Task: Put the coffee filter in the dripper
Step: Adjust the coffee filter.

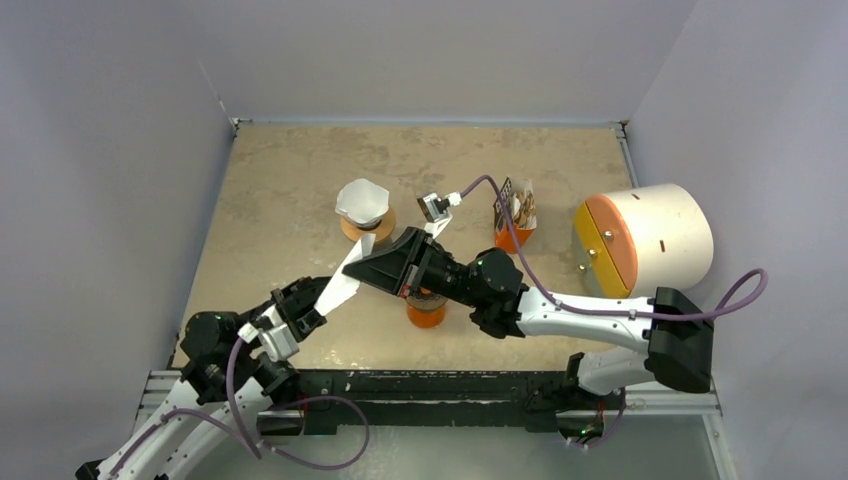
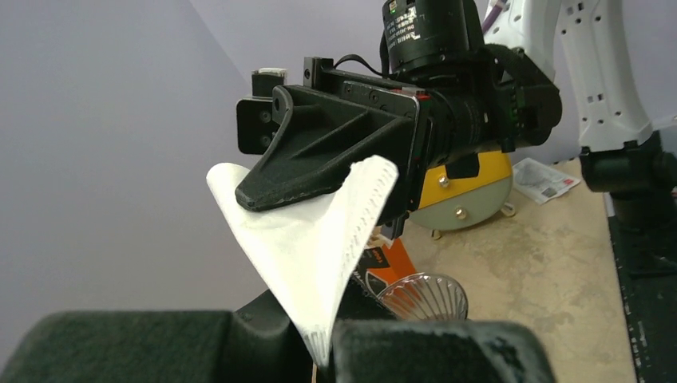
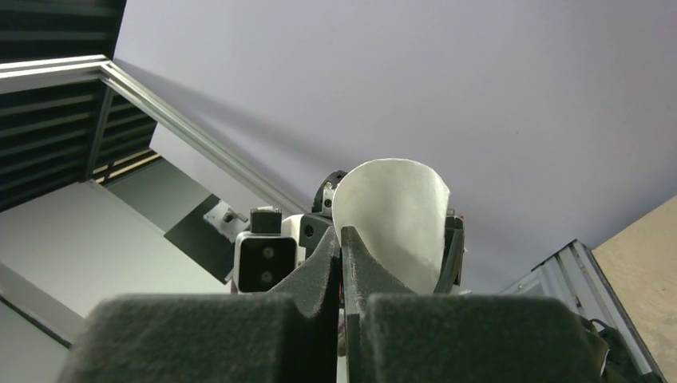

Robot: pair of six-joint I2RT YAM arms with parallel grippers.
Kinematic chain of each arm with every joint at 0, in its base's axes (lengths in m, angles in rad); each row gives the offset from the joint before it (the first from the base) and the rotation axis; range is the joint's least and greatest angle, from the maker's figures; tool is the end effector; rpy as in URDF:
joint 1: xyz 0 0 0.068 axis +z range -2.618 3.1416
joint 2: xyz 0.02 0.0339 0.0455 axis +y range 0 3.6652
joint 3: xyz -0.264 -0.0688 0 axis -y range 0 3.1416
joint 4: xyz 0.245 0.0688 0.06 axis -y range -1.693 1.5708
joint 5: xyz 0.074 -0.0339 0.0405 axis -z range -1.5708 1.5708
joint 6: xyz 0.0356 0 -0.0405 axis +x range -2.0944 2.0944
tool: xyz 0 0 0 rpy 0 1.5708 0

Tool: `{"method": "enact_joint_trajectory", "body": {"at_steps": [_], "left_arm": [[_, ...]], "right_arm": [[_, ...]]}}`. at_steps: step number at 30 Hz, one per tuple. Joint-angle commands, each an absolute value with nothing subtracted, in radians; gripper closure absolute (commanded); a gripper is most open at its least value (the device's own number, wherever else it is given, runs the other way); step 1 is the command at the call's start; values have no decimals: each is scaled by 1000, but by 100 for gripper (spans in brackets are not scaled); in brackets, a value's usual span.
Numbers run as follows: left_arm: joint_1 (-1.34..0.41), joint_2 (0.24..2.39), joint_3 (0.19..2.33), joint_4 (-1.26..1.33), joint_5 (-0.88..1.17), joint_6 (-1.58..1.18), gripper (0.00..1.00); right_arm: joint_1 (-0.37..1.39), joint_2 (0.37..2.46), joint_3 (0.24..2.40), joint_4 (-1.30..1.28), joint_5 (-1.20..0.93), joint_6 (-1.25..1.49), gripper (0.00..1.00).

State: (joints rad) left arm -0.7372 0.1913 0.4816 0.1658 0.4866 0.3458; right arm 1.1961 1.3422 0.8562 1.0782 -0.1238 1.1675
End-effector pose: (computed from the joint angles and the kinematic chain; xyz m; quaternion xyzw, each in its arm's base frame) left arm 0.0429 -0.0614 0.3378 0.4398 0.3345 -0.2852 0.7832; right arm 0.1041 0.2766 0.3703 -0.0613 0.4683 0.8262 0.3072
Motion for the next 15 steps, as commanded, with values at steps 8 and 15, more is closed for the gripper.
{"method": "enact_joint_trajectory", "body": {"at_steps": [8,15], "left_arm": [[-736,257,547,145,482,155,94],[-737,247,687,-132,398,148,81]], "right_arm": [[1196,1272,874,1105,-156,999,100],[1198,1131,873,856,-109,780,100]]}}
